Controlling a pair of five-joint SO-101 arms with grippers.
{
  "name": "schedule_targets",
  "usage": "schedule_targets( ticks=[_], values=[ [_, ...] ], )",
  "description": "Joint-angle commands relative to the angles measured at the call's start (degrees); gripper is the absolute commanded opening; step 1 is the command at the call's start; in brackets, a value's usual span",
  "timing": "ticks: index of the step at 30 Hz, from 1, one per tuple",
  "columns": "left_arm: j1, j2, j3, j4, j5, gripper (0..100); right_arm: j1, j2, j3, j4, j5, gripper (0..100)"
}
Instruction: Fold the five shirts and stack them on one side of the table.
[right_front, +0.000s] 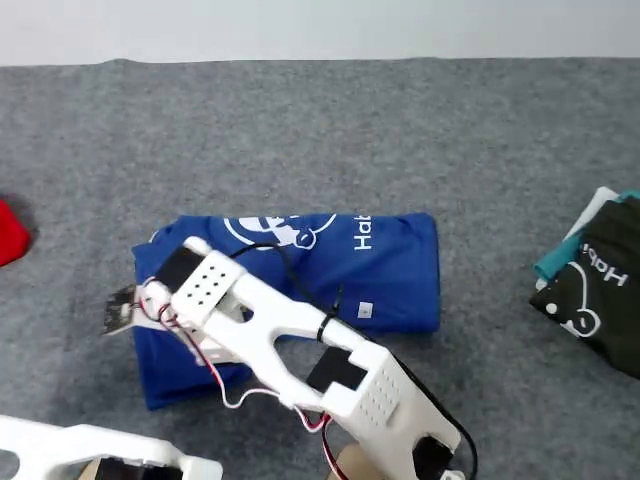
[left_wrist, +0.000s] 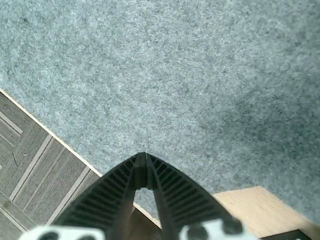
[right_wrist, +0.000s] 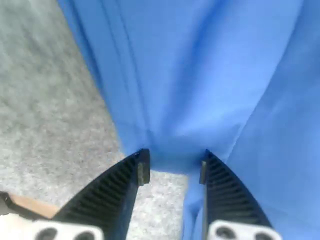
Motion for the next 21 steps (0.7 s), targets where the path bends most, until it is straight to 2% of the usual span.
schedule_targets(
  ticks=[1,7,10,15,18,21],
  values=[
    [-0.3,-1.3,-0.8,-0.4,-0.3,0,-1.5,-5.1,-5.3,-2.8,-0.4,16.9],
    [-0.5,-1.5,-3.1,3.1,-0.4,0,0.2,-3.9,-6.9,-16.4,-0.4,16.7],
    [-0.5,-1.5,-5.3,4.3,-0.4,0,0.0,-3.9,-7.0,-19.5,-0.4,16.5],
    [-2.3,-1.5,-7.0,4.3,-0.4,0,-2.5,-3.9,-6.9,-15.5,-2.4,16.5],
    [-4.7,-1.3,-7.4,3.9,-0.6,0,-4.1,-4.5,-7.2,-8.7,-5.1,16.9],
    [-7.9,-1.1,-7.1,4.3,-5.8,1,-4.8,-4.5,-7.3,-2.2,-5.2,16.9]
  ],
)
